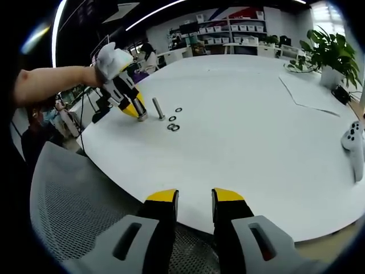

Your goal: Place the washer onto the threaded stud by aligning its center hole with the stud, sliding it down to the base, and recovering from edge contact or off-axis alignment until the washer reaches the visible bottom stop.

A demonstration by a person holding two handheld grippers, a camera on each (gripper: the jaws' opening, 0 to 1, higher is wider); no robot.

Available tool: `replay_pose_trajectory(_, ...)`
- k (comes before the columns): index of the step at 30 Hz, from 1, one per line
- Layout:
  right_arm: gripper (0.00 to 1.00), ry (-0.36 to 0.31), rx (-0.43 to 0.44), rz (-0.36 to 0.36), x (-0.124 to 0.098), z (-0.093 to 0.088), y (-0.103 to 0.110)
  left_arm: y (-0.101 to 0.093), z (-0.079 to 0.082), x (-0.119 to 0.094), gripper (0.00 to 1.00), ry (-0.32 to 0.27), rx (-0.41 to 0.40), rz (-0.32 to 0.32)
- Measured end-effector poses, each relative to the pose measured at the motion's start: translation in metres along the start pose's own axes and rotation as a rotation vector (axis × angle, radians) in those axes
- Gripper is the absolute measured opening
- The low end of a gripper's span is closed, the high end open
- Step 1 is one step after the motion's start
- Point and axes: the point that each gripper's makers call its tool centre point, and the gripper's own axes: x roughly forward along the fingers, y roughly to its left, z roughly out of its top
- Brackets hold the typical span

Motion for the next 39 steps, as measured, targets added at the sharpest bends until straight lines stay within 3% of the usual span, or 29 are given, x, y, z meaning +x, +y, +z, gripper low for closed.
replay_pose_trajectory(3, 0.26, -0.001, 0.001, -0.001, 0.000, 0.000, 0.000, 0.000, 0.000, 0.000, 0.19, -0.003, -0.009, -0.002)
replay_pose_trajectory(6, 0.26, -0.001, 0.001, 0.000, 0.000, 0.000, 0.000, 0.003, 0.004, -0.001, 0.20, -0.043, 0.103, 0.040)
replay_pose_trajectory(14, 0.26, 0.007, -0.003, 0.013, 0.000, -0.001, 0.002, 0.001, 0.004, -0.014, 0.33, -0.095, 0.024, 0.046)
replay_pose_trajectory(19, 0.26, 0.001, -0.003, 0.014, 0.000, 0.000, 0.002, -0.003, 0.007, -0.023, 0.33, -0.153, -0.027, 0.071)
replay_pose_trajectory(21, 0.26, 0.001, -0.005, 0.015, 0.000, 0.000, 0.002, -0.002, 0.011, -0.024, 0.33, -0.213, -0.109, 0.105)
replay_pose_trajectory(23, 0.26, -0.002, -0.001, 0.013, 0.000, 0.000, 0.002, -0.011, 0.012, -0.024, 0.34, -0.247, -0.157, 0.089)
replay_pose_trajectory(26, 0.26, 0.002, -0.004, 0.015, 0.000, 0.000, 0.002, -0.012, 0.009, -0.028, 0.37, -0.272, -0.175, 0.130)
replay_pose_trajectory(36, 0.26, -0.004, -0.009, 0.022, 0.000, 0.001, 0.004, -0.025, 0.005, -0.048, 0.37, -0.314, -0.259, 0.164)
replay_pose_trajectory(39, 0.26, -0.008, -0.011, 0.026, 0.000, 0.001, 0.004, -0.028, 0.004, -0.052, 0.37, -0.339, -0.325, 0.169)
